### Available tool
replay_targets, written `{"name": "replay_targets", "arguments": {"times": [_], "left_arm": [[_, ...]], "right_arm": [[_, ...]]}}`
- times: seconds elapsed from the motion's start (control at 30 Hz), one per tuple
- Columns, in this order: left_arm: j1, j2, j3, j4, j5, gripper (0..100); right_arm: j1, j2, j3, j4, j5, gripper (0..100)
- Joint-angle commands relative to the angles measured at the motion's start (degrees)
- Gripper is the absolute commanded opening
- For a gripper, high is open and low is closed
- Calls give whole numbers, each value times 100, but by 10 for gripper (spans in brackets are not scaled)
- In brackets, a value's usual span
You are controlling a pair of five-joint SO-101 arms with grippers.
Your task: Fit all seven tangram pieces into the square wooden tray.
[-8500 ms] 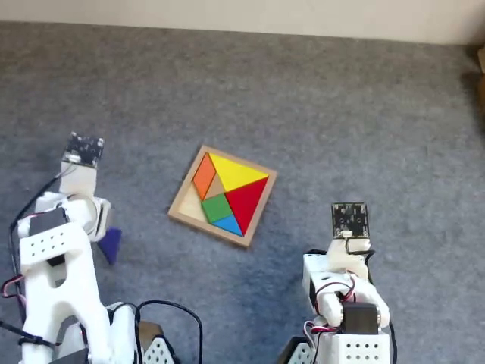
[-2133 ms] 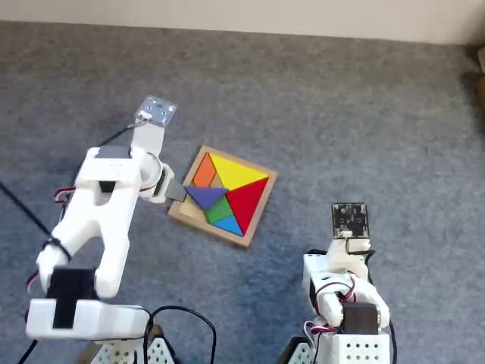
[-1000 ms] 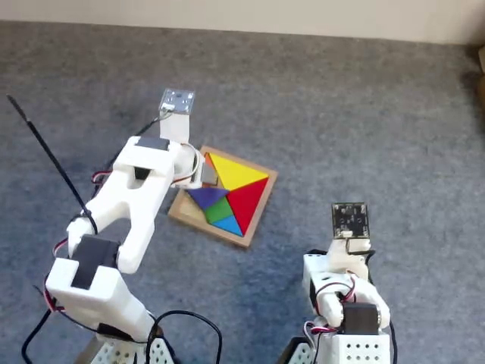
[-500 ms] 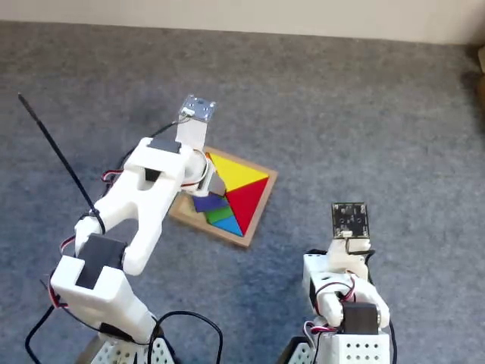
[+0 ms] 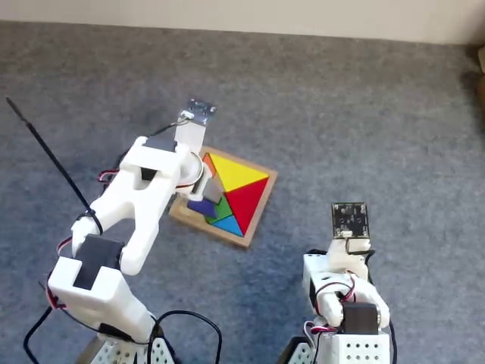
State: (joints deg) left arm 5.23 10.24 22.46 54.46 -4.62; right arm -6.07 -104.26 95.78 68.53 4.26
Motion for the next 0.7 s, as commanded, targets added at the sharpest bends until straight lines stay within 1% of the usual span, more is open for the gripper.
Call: {"name": "replay_targets", "arguments": {"times": [0.0, 0.2, 0.3, 0.4, 0.67], "left_arm": [[-154, -119, -207, 290, -62, 319], [-321, -163, -268, 431, -62, 319], [-347, -444, -163, 431, -44, 319], [-347, -787, 198, 396, -44, 319], [-470, -1552, 1042, -360, -35, 319]], "right_arm": [[75, -31, 629, -22, -26, 5], [75, -31, 629, -22, -26, 5], [75, -31, 629, -22, -26, 5], [75, -31, 629, -22, -26, 5], [75, -31, 629, -22, -26, 5]]}}
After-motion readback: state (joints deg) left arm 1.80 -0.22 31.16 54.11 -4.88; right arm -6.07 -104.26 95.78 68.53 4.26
